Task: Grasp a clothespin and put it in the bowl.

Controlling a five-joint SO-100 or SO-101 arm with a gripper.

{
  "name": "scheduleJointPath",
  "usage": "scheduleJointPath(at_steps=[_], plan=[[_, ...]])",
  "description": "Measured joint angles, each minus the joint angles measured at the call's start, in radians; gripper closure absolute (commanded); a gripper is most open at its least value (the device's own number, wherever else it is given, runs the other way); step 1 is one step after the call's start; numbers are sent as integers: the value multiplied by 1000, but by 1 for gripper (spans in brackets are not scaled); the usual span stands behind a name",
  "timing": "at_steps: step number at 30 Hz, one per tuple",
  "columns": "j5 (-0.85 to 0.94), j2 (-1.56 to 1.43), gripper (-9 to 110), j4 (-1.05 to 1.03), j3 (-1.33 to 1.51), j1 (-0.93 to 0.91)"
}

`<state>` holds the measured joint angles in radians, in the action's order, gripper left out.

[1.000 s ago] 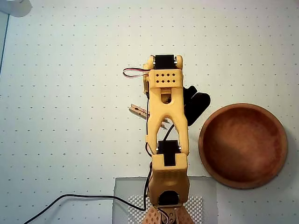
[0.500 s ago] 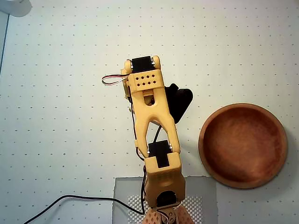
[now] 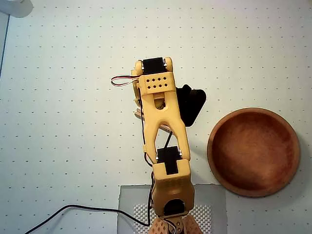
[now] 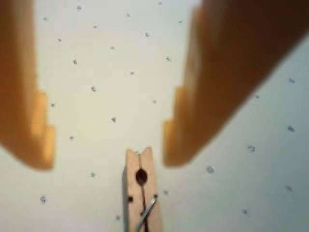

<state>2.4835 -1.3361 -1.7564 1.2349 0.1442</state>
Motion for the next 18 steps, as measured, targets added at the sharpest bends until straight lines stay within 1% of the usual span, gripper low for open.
scheduleJointPath(at_steps=[4,10,18], plan=[[40,75,81,5,-18,-8],[58,150,81,80,-97,-46],[64,265,81,98,-206,-49]])
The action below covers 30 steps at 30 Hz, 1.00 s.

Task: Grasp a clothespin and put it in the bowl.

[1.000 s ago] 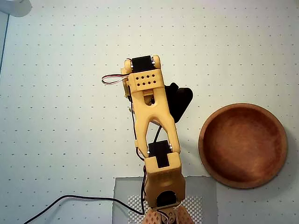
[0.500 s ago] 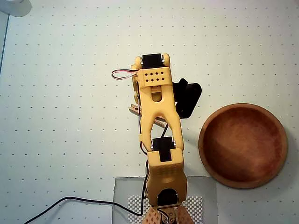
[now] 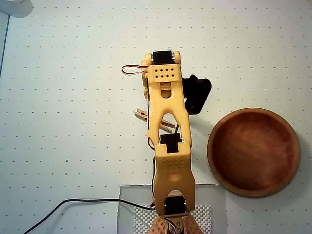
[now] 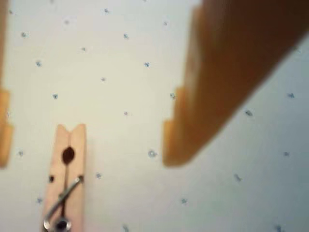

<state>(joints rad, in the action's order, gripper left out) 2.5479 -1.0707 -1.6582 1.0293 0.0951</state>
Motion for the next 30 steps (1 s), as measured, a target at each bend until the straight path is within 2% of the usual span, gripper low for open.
scheduleJointPath(at_steps=[16,30], plan=[[0,106,81,0,-78,-6],[0,106,80,0,-78,78]])
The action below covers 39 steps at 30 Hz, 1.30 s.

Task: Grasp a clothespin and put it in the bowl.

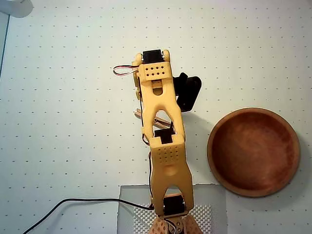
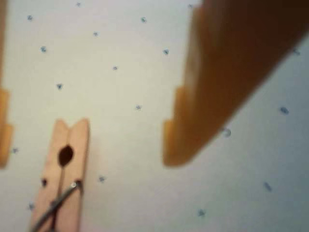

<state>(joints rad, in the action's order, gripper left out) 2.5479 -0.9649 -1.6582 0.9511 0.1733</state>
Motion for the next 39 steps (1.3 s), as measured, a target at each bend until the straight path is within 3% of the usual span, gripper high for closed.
scheduleJointPath(at_steps=[39], plan=[[-51,155,80,0,-97,43]])
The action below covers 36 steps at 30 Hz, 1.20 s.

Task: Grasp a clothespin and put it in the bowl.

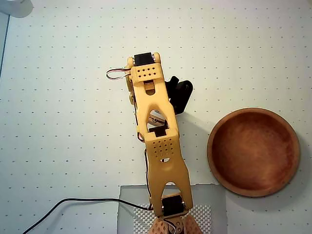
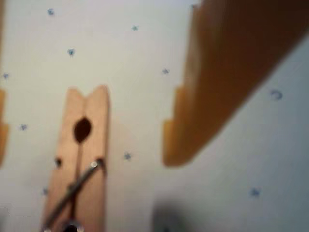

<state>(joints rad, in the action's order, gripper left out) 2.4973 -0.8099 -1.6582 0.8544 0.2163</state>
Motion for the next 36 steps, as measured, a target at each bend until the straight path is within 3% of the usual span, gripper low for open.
scheduleJointPath(at_steps=[36], plan=[[-86,72,80,0,-51,61]])
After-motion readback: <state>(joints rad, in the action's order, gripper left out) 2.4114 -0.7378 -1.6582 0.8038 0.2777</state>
